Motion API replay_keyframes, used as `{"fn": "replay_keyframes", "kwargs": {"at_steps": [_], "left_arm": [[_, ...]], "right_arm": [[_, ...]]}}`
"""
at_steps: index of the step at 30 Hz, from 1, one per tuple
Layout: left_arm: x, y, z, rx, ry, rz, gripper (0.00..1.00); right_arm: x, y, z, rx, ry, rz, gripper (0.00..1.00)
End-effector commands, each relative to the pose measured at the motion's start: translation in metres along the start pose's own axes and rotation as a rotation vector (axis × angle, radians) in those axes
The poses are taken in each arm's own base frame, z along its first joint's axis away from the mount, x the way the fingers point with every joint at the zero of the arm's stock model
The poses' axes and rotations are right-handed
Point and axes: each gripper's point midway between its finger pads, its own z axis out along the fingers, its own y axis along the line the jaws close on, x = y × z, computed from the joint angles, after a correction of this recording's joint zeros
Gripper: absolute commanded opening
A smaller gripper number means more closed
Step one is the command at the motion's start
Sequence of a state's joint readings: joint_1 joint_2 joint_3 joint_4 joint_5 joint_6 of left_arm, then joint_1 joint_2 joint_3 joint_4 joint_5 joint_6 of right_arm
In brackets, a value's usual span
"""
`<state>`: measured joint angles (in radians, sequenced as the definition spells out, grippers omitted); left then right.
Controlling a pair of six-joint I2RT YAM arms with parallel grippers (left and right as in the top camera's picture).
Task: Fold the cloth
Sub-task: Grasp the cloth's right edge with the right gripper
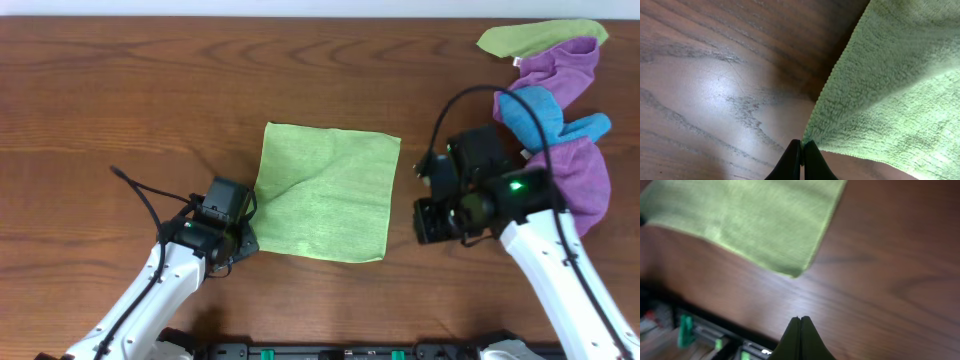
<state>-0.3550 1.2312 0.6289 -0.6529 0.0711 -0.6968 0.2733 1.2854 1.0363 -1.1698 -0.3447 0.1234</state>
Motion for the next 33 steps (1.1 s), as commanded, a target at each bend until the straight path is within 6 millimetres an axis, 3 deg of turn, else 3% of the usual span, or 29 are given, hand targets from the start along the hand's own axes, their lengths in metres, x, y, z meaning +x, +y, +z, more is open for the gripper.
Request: {"fn": "replay_keyframes", "kwargs": {"at_steps": [1, 3, 7, 10, 20, 33], "left_arm": [[-0.003, -0.002, -0.003, 0.009, -0.010, -0.017, 0.06], [-0.003, -0.003, -0.003, 0.012, -0.007, -0.021, 0.06], [-0.002, -0.003, -0.003, 0.015, -0.005, -0.025, 0.06], [-0.002, -0.003, -0.003, 0.015, -0.005, -0.028, 0.06], [-0.002, -0.004, -0.003, 0.017, -0.006, -0.040, 0.06], [-0.002, -0.004, -0.003, 0.017, -0.006, -0.053, 0.06]], "right_arm": [[0.023, 0.019, 0.018, -0.167, 0.083, 0.022, 0.02], [0.035, 0.021, 0.028, -0.208, 0.121, 0.046, 0.03], [0.054, 0.022, 0.041, -0.250, 0.184, 0.086, 0.24], [0.060, 0.024, 0.049, -0.287, 0.195, 0.101, 0.32], [0.063, 0.019, 0.084, -0.324, 0.227, 0.234, 0.34], [0.041, 0.009, 0.116, -0.316, 0.228, 0.311, 0.33]]}}
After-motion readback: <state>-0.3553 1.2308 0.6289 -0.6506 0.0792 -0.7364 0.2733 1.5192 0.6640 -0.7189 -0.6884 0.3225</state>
